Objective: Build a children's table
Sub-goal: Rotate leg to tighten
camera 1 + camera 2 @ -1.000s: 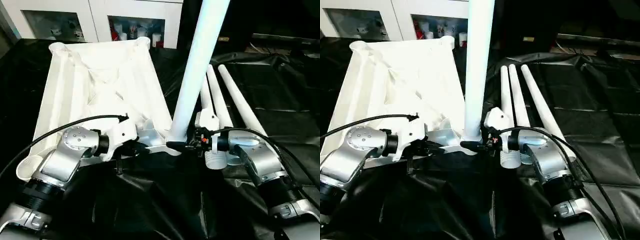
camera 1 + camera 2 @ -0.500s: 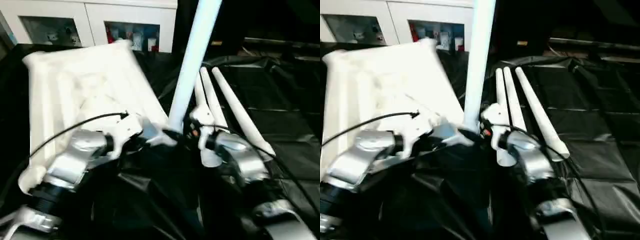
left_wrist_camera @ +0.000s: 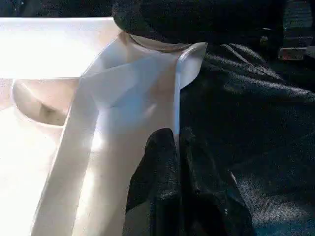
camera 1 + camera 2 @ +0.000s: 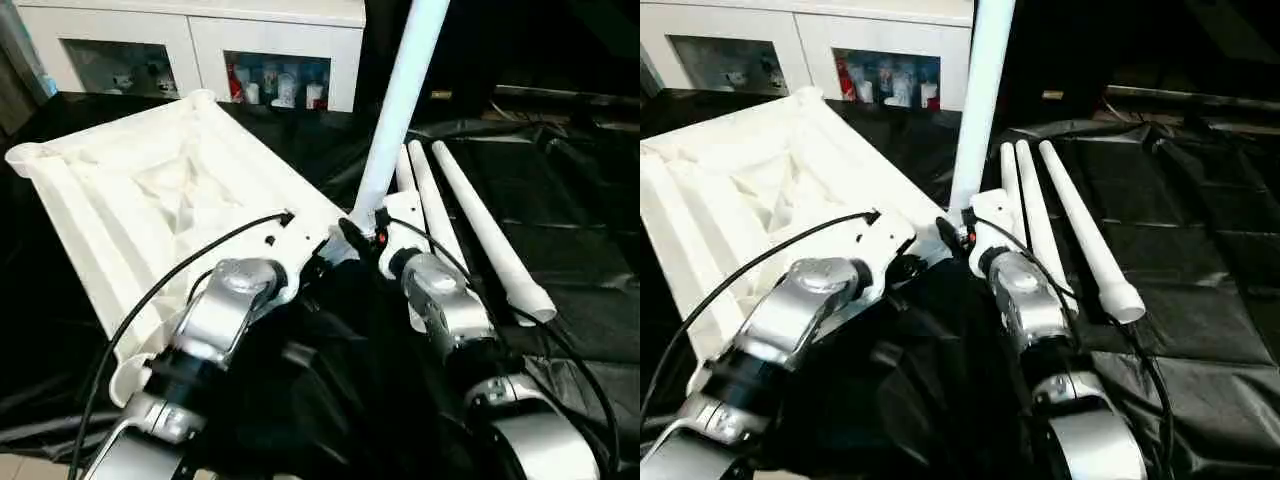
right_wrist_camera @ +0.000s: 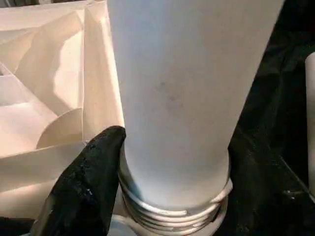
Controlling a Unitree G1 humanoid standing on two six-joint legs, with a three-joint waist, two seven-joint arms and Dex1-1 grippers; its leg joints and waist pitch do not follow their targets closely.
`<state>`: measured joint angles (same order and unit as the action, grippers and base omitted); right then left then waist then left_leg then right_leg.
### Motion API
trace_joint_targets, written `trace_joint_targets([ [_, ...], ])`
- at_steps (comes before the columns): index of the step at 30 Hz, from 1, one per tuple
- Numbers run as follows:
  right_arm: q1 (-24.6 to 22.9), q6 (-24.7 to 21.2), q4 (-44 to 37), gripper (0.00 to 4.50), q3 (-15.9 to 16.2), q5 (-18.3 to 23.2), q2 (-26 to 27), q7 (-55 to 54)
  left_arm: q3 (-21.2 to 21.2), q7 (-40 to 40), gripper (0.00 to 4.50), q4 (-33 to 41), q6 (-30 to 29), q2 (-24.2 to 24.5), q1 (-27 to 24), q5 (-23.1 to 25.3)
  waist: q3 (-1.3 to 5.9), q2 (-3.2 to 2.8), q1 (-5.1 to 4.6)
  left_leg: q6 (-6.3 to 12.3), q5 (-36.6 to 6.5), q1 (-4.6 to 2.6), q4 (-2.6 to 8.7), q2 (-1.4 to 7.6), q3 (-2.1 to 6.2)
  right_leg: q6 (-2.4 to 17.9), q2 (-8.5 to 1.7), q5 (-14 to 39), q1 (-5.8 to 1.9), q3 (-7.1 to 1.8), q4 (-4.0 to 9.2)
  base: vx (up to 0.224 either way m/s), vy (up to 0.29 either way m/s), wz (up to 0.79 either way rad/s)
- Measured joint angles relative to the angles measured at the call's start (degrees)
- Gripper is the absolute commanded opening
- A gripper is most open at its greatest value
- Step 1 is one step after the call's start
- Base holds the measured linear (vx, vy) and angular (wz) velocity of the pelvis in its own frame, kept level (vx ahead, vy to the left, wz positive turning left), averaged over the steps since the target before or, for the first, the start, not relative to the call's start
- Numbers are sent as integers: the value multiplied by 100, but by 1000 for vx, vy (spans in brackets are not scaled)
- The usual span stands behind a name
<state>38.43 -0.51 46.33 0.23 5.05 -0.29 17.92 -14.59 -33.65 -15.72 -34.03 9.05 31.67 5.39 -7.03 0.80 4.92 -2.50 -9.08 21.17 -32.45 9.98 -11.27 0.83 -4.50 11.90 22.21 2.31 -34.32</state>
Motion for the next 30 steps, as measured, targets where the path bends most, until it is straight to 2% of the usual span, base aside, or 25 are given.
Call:
trace_joint_targets([
  [1,3,13,8,307,-7,2,2,34,-35,-54,0,3,48,47,-4,1,0,0,-3,0,0,0,3,0,0,0,0,0,0,2,13,0,0,0],
  [4,4,69,28,307,-36,39,3,191,-74,-178,0,35,150,150,-37,-1,0,-1,-4,0,0,-1,13,0,0,2,0,-1,4,3,24,0,0,0],
  [6,-17,51,-47,348,-24,87,-34,476,-103,-389,0,105,401,350,-133,-10,1,-1,-6,0,0,-2,29,0,-1,3,0,-3,11,4,22,0,0,0],
  [13,-484,-183,-974,348,401,374,-759,2411,-89,-1637,0,325,1380,1150,-461,-254,6,-12,36,-1,2,22,62,8,-7,-57,1,-149,67,8,3,0,0,0],
  [16,-614,-338,-1377,348,640,421,-1187,3144,-94,-2041,0,358,1543,1361,-511,-422,13,-32,59,-2,3,35,70,14,-11,-75,4,-135,84,8,-15,55,-25,5],
  [19,-699,-430,-1665,348,747,451,-1554,3751,-85,-2334,0,363,1706,1543,-520,-567,20,-43,62,4,7,69,54,22,-11,-67,8,-118,103,15,-17,17,-4,1],
  [25,-704,-517,-1879,348,900,433,-1797,4260,-3,-2745,0,348,1939,1761,-600,-651,22,-46,16,8,8,99,5,23,-20,-64,5,-116,113,0,-13,0,0,0],
  [30,-703,-550,-1881,304,931,433,-1769,4260,12,-2812,0,331,1970,1795,-617,-683,22,-45,16,6,8,94,8,25,-20,-64,5,-116,113,1,-17,0,0,0],
])
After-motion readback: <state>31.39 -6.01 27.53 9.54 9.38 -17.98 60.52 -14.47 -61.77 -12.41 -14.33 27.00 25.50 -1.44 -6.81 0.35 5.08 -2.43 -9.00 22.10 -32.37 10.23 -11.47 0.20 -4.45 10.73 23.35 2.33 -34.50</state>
